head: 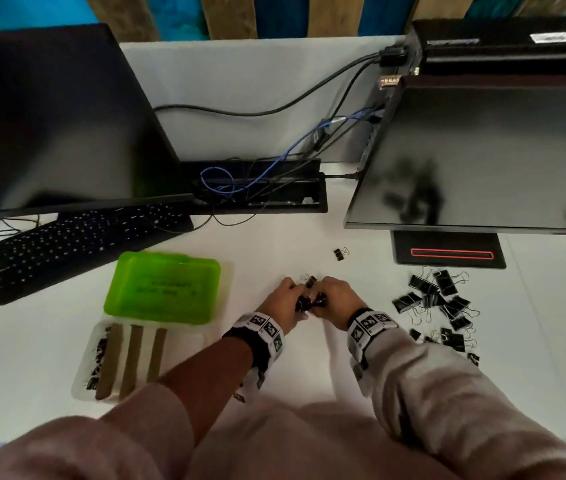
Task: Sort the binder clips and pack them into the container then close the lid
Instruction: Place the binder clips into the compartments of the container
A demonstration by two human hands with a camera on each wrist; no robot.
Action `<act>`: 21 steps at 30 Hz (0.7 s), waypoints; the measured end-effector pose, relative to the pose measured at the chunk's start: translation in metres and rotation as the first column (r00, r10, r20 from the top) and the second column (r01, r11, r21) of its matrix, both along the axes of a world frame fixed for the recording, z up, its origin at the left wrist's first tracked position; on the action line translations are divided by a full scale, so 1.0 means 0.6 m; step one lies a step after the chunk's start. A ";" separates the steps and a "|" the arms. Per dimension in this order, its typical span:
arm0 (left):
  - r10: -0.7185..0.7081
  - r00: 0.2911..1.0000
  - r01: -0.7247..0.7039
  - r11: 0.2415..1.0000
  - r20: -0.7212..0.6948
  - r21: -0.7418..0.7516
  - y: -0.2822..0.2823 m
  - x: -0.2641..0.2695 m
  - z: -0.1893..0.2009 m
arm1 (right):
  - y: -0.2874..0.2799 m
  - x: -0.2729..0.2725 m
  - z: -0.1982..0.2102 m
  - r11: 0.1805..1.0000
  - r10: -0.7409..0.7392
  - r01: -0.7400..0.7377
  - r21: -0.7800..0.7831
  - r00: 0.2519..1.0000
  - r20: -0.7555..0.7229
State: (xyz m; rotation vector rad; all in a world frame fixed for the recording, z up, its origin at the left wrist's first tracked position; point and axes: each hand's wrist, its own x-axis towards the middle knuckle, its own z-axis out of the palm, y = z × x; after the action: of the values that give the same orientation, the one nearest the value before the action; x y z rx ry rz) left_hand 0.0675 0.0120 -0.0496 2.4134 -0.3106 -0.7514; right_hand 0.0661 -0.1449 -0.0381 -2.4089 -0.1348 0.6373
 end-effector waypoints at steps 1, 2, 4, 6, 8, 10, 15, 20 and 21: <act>0.015 1.000 -0.015 1.000 -0.012 -0.005 0.010 -0.004 0.002 | 0.006 0.000 0.002 1.000 -0.005 0.005 0.015 1.000 -0.002; 0.023 1.000 -0.023 1.000 -0.022 -0.004 0.020 -0.006 0.005 | 0.012 0.000 0.005 1.000 -0.003 0.003 0.030 1.000 -0.001; 0.029 0.999 -0.029 1.000 -0.035 -0.001 0.039 -0.011 0.011 | 0.024 -0.003 0.012 0.999 -0.001 0.002 0.053 1.000 -0.004; 0.047 0.998 -0.048 0.999 -0.043 -0.026 0.056 -0.016 0.020 | 0.035 -0.004 0.017 0.997 -0.022 0.023 0.078 1.000 -0.021; 0.066 0.997 -0.068 0.997 -0.037 -0.049 0.070 -0.023 0.027 | 0.043 -0.004 0.022 0.996 -0.051 0.054 0.073 0.998 -0.043; 0.101 0.995 -0.101 0.994 -0.023 -0.040 0.083 -0.030 0.030 | 0.049 -0.003 0.026 0.998 -0.056 0.057 0.019 0.997 -0.061; 0.178 0.983 -0.177 0.984 0.037 -0.027 0.116 -0.049 0.039 | 0.070 -0.006 0.041 0.994 -0.024 0.018 -0.106 0.998 -0.059; 0.275 0.961 -0.273 0.959 0.014 -0.077 0.147 -0.061 0.046 | 0.112 -0.008 0.063 0.998 -0.039 0.038 -0.051 0.999 -0.020; 0.302 0.953 -0.299 0.950 0.018 -0.086 0.155 -0.062 0.049 | 0.123 -0.008 0.070 0.999 -0.025 0.024 -0.035 1.000 -0.011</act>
State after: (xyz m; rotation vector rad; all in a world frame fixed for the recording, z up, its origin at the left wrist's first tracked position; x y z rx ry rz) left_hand 0.0301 0.1051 -0.0200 2.3236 0.0164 -0.5521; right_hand 0.0615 -0.0711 0.0040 -2.4359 -0.0897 0.6476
